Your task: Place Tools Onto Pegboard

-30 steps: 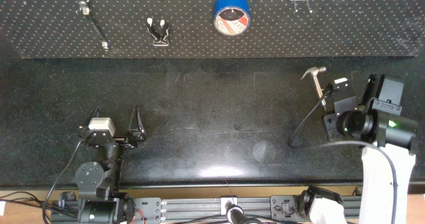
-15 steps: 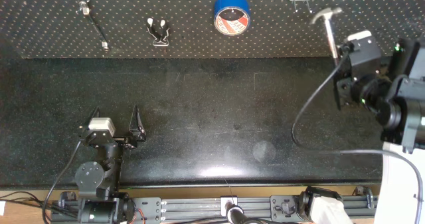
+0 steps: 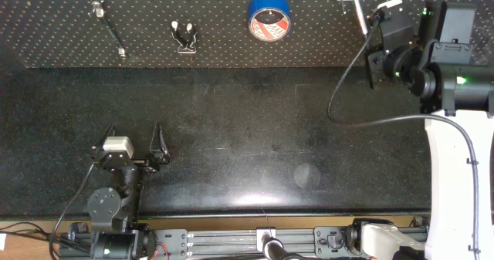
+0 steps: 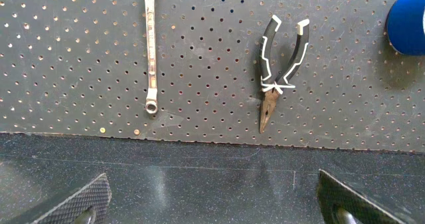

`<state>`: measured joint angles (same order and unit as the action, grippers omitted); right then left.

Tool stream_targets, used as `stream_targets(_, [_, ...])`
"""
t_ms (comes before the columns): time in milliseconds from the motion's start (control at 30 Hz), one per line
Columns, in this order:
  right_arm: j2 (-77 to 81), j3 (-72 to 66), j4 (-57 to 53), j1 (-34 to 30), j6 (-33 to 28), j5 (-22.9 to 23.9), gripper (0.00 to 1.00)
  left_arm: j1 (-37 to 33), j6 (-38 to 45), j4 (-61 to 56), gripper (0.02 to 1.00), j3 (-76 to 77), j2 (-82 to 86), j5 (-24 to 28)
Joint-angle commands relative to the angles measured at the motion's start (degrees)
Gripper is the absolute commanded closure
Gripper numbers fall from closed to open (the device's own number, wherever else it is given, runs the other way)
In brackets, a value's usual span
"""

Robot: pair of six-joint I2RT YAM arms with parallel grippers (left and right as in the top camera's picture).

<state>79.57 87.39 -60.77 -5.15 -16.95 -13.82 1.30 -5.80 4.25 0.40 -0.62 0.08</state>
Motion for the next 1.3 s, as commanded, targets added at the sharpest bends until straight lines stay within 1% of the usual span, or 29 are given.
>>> stream_targets(33, [1.6,1.6,1.4,1.1,1.9,-0.2,0.925,0.2,0.3,0.4,0.023,-0.1,0.4,0.0])
stream_targets(367, [6.4,1.6,3.5,1.1,1.9,-0.1,0.925,0.2,0.3,0.4,0.023,-0.1,0.4,0.0])
stream_targets(400, [6.9,1.6,3.9,1.1,1.9,0.0,0.925,0.2,0.3,0.4,0.023,-0.1,0.4,0.0])
stream_targets(433, [7.7,1.6,4.7,1.1,1.9,1.7,0.923,0.2,0.3,0.4,0.023,-0.1,0.4,0.0])
stream_targets(467, [8.2,1.6,5.1,1.0,1.9,2.3,0.925,0.2,0.3,0.4,0.023,-0.1,0.4,0.0])
stream_targets(633, [12.4,1.6,6.3,1.1,2.2,2.4,0.925,0.2,0.3,0.4,0.023,-0.1,0.4,0.0])
stream_targets(667, [13.7,1.6,6.1,1.1,2.1,2.5,0.831,0.2,0.3,0.4,0.023,-0.1,0.4,0.0])
stream_targets(733, [14.6,1.6,5.4,1.1,2.1,2.5,0.178,0.2,0.3,0.4,0.023,-0.1,0.4,0.0])
stream_targets(767, [14.8,1.6,4.9,1.1,2.1,2.5,0.053,0.2,0.3,0.4,0.023,-0.1,0.4,0.0])
stream_targets(967, [9.5,1.6,3.0,1.1,2.1,2.6,0.045,0.2,0.3,0.4,0.023,-0.1,0.4,0.0])
stream_targets(1033, [7.0,1.6,3.0,1.2,3.7,2.6,0.045,0.2,0.3,0.4,0.023,-0.1,0.4,0.0])
stream_targets(1100, [4.5,1.6,3.0,1.2,3.8,2.7,0.045,0.2,0.3,0.4,0.023,-0.1,0.4,0.0])
stream_targets(1200, [-6.4,1.6,3.0,1.2,3.8,2.7,0.042,0.2,0.3,0.4,0.020,-0.1,0.4,0.0])
stream_targets(1300, [-13.3,1.6,3.0,1.2,3.8,2.7,0.042,0.2,0.3,0.4,0.023,-0.1,0.4,0.0])
